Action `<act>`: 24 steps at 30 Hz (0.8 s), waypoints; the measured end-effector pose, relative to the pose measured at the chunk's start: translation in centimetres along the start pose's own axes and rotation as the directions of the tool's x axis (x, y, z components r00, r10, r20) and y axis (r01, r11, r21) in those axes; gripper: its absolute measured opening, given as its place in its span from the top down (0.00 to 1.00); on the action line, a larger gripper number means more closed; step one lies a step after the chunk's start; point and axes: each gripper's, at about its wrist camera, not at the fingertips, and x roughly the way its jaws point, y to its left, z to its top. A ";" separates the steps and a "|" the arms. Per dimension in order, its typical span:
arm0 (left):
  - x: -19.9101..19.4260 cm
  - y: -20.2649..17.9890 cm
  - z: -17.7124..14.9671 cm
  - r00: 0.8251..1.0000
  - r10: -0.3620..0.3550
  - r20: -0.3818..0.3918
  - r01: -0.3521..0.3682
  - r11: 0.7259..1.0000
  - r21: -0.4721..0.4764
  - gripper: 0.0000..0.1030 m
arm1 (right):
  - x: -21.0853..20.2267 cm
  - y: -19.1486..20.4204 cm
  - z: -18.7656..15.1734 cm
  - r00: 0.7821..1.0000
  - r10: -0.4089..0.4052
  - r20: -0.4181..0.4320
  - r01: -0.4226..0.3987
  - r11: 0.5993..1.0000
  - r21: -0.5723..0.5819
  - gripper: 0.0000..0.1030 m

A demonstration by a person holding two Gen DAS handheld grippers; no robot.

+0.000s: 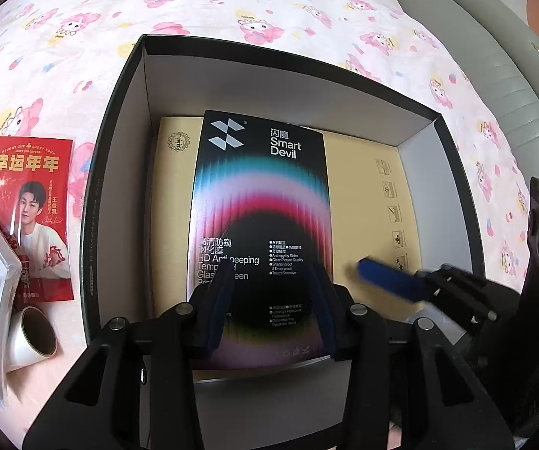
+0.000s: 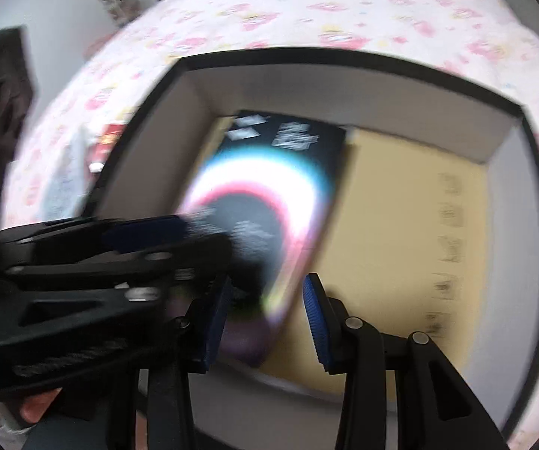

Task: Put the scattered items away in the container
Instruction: 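Lower the Smart Devil box into the black box and open the right tool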

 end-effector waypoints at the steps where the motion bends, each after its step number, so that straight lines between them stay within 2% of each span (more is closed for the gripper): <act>1: 0.0 0.0 0.0 1.000 0.002 0.001 -0.002 1.000 -0.001 0.59 | 0.0 -0.5 0.1 0.999 -0.036 -0.001 0.036 0.999 0.016 0.65; 2: 0.0 0.0 -0.1 1.000 0.004 0.001 -0.004 1.000 -0.001 0.59 | 0.0 -1.1 0.3 0.997 -0.071 -0.002 0.071 0.997 0.032 0.65; 4: 0.0 0.0 -0.2 1.000 0.010 0.003 -0.010 1.000 0.000 0.59 | 0.2 -2.1 0.1 0.997 -0.080 -0.011 0.081 0.995 0.062 0.65; 5: 0.1 0.0 -0.2 1.000 0.014 0.002 -0.014 1.000 0.001 0.59 | 0.1 -2.0 -1.6 0.997 -0.071 -0.017 0.072 0.995 0.066 0.65; 9: 0.4 0.0 -0.2 1.000 0.016 -0.013 -0.016 1.000 0.000 0.59 | 0.8 -2.0 -1.7 0.999 -0.020 -0.037 0.022 0.998 0.067 0.65; 16: -0.6 0.9 -0.1 0.999 -0.046 0.015 0.046 0.998 -0.049 0.61 | 1.6 -0.4 -0.6 0.998 0.002 -0.056 -0.001 1.000 0.018 0.63; 19: -0.6 1.1 -0.2 0.998 -0.057 0.018 0.058 0.997 -0.057 0.61 | 1.8 -0.4 -0.5 0.997 0.050 -0.057 -0.049 0.999 0.013 0.63; 22: -0.7 0.8 -0.3 0.999 -0.042 0.014 0.043 0.998 -0.037 0.61 | 1.5 -0.7 -0.9 0.995 0.084 -0.051 -0.084 0.996 0.009 0.63; 24: -0.4 0.7 -0.4 0.999 -0.040 0.005 0.040 0.999 -0.029 0.60 | 0.7 -1.4 -1.6 0.996 0.079 -0.038 -0.078 0.997 0.014 0.63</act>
